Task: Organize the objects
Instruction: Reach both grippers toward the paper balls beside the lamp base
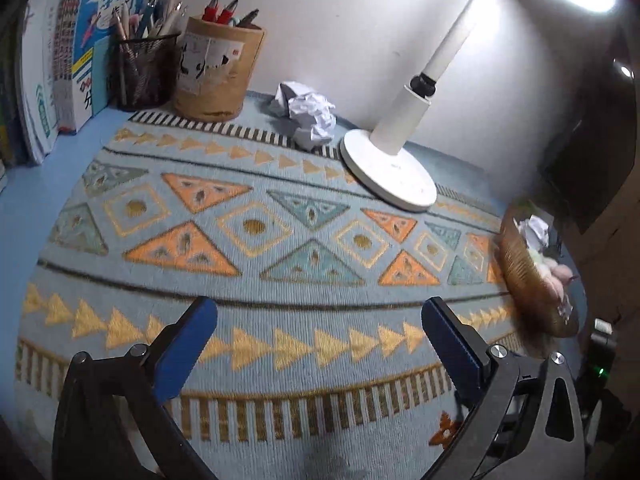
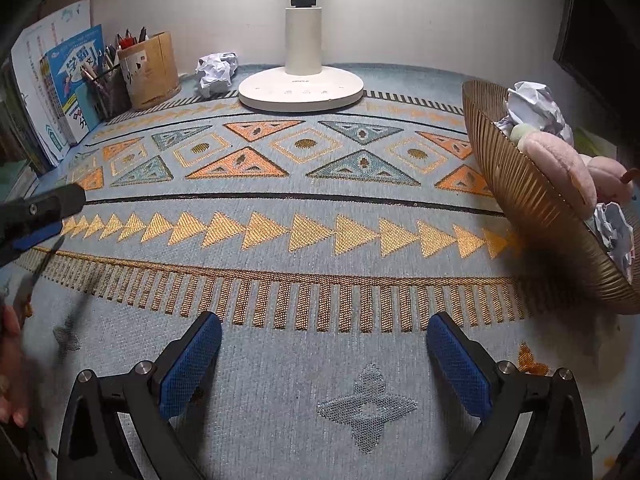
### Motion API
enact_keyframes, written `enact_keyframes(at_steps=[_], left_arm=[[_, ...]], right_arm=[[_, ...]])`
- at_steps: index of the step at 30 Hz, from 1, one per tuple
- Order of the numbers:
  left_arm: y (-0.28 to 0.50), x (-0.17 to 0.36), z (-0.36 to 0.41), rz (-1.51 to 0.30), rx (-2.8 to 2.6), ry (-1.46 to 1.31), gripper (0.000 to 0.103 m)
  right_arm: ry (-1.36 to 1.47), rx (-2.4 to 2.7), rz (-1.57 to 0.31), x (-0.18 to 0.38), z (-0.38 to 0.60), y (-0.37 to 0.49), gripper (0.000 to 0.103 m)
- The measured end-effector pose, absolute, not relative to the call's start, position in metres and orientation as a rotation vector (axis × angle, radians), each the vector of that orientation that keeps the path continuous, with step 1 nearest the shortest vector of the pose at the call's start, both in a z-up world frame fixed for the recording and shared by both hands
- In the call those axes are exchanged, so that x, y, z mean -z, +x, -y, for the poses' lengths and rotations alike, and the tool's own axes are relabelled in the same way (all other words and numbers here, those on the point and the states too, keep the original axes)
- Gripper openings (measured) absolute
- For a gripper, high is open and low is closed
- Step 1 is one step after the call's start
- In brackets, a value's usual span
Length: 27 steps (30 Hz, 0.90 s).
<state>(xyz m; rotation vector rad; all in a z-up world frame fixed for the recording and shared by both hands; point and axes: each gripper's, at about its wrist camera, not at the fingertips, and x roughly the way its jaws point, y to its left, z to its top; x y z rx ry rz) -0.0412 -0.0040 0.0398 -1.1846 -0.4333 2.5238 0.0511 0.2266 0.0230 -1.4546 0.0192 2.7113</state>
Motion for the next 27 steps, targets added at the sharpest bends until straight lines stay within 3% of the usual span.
enact_keyframes(at_steps=[6, 10, 16, 20, 25, 27], left_arm=[[-0.156, -0.057, 0.032, 0.791, -2.341, -1.204, 0.102], [-0.221, -0.061, 0.014, 0.782, -2.34, -1.207, 0.102], [-0.288, -0.038, -0.023, 0.498, -2.56, -1.27, 0.102], [-0.305, -0.031, -0.019, 0.658, -2.507, -1.321, 0.102], [-0.301, -0.041, 0.001, 0.814, -2.398, -1.262, 0.102], [-0.3, -0.046, -0.006, 0.781, -2.361, -1.285, 0.102]], right_arm=[[-1.582, -2.796, -0.018, -0.041, -0.219, 0.008, 0.101], [-1.409, -2.937, 0.056, -0.079, -0.186, -0.045, 0.101], [-1.172, -3.002, 0.212, -0.084, -0.141, -0.125, 0.1], [-1.244, -3.019, 0.16, -0.058, -0.138, -0.158, 0.092], [-1.258, -3.179, 0.137, -0.057, -0.13, -0.183, 0.092], [-1.297, -3.178, 0.146, -0.061, -0.135, -0.182, 0.092]])
